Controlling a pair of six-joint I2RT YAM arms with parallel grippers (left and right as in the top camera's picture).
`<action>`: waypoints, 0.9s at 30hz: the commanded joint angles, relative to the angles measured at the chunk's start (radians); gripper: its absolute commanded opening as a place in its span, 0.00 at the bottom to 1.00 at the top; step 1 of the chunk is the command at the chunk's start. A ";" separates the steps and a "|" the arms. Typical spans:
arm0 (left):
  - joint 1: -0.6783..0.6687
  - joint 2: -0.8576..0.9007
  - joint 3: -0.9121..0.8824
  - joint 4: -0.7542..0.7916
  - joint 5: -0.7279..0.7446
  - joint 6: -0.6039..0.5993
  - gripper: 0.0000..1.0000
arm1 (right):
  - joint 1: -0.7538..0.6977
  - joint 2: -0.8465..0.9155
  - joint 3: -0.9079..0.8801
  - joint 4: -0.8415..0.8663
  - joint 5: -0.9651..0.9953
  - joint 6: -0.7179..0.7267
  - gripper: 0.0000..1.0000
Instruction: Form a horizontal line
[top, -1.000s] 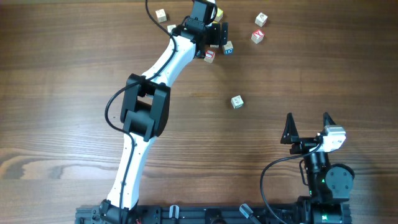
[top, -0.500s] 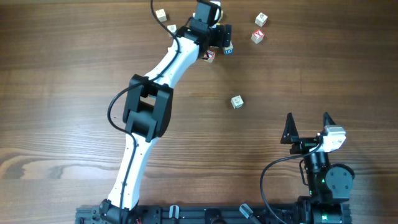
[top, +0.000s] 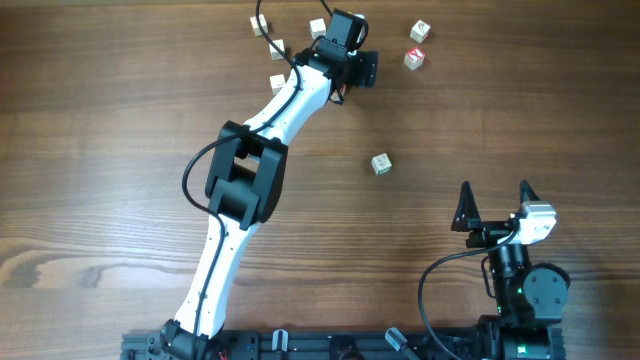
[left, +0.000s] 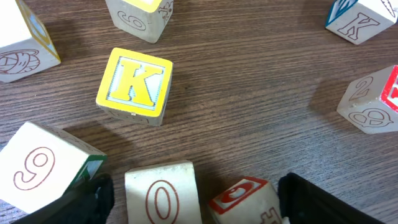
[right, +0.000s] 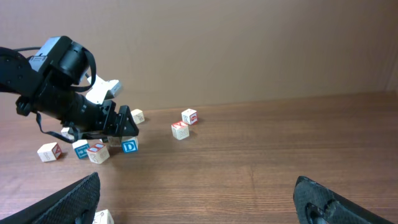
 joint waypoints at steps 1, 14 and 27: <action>0.012 0.025 0.001 -0.004 -0.029 -0.002 0.82 | -0.003 -0.008 0.000 0.003 0.007 -0.018 1.00; 0.035 0.025 0.001 0.085 -0.029 -0.104 0.95 | -0.003 -0.008 0.000 0.003 0.007 -0.018 1.00; 0.030 0.078 0.000 0.071 0.004 -0.104 0.86 | -0.003 -0.008 0.000 0.003 0.007 -0.018 1.00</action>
